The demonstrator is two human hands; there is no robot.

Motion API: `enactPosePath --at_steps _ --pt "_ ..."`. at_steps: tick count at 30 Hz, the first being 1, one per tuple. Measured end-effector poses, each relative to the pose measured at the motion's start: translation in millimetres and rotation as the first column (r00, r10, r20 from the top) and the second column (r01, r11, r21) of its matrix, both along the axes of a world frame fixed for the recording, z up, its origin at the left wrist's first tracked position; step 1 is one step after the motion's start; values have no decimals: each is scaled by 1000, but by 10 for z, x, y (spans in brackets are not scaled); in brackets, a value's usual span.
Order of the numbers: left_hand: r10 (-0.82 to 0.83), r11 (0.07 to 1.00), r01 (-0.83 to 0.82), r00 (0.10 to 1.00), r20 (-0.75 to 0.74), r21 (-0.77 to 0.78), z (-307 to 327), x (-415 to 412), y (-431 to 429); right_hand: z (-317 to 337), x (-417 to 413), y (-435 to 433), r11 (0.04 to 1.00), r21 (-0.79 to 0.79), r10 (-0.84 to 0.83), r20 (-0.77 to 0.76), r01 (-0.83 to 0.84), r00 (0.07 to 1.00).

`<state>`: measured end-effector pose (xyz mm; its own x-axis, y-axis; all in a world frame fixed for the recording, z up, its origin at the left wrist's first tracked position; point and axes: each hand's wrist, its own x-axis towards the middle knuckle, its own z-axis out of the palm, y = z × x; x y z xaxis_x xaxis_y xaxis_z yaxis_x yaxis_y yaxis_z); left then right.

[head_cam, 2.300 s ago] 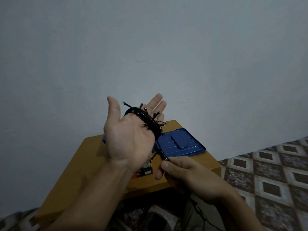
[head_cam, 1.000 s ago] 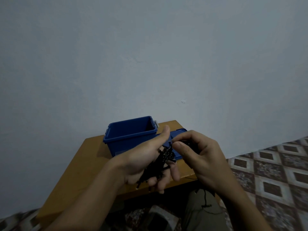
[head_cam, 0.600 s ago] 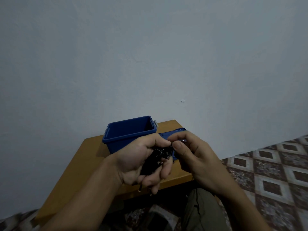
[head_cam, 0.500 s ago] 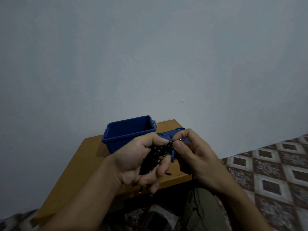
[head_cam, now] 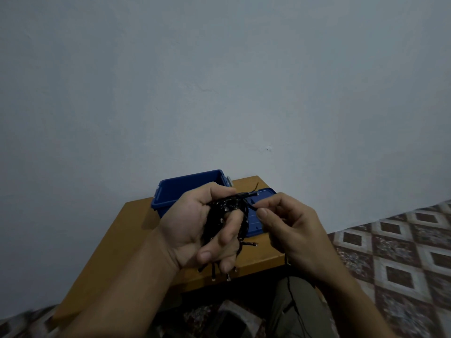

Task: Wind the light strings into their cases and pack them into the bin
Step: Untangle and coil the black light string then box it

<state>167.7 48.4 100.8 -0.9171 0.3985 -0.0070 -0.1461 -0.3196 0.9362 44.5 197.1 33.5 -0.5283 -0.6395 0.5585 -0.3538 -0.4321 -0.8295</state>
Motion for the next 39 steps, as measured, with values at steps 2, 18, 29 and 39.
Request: enactPosePath --at_steps 2,18,29,39 --pt "-9 999 12 999 -44 52 -4 3 20 -14 6 -14 999 37 -25 -27 26 999" --pt "166 909 -56 958 -235 413 7 5 -72 -58 62 -51 944 232 244 -9 -236 970" --pt "613 767 -501 757 -228 400 140 16 184 -11 104 -3 895 354 290 2 -272 957" --pt "692 722 -651 666 -280 235 123 -36 284 -13 86 4 873 465 210 -81 -150 974"
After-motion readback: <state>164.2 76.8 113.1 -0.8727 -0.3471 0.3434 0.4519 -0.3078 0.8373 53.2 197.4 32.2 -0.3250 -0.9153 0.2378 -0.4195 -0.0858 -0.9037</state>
